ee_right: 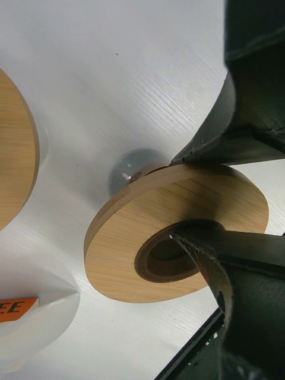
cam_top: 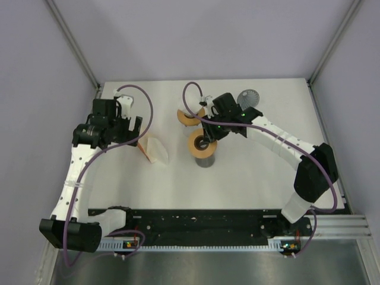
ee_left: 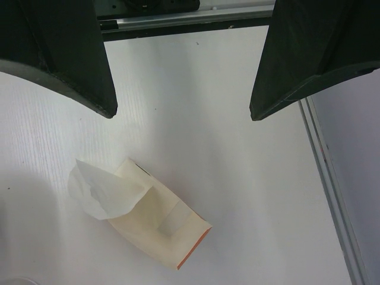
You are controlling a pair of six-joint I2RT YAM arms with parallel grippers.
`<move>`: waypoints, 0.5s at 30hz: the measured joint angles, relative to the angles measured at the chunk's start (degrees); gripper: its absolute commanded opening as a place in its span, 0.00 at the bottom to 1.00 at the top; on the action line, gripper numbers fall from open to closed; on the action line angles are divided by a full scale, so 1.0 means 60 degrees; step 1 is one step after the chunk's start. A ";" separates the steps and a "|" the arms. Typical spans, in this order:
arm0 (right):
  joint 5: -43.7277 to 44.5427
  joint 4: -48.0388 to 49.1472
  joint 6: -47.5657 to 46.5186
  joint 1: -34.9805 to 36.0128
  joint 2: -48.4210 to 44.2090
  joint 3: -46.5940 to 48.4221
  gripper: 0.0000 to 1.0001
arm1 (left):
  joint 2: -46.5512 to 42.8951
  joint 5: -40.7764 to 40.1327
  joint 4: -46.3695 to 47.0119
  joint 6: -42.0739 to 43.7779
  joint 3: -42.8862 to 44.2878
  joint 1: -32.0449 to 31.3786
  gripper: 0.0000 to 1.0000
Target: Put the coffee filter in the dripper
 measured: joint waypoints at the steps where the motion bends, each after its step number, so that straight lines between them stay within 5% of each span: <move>1: -0.0011 0.0047 0.0004 0.0000 0.0000 -0.0018 0.22 | -0.0018 0.0022 -0.0033 -0.0018 0.0004 0.0000 1.00; 6: 0.0066 0.0113 0.0047 0.0004 -0.0004 -0.0062 0.52 | -0.0022 0.0087 -0.0142 -0.0022 0.0007 0.0007 1.00; 15: 0.0765 -0.0178 -0.0084 0.0000 0.0015 -0.0055 0.62 | -0.0018 0.0153 -0.0270 -0.0022 0.0211 0.0025 1.00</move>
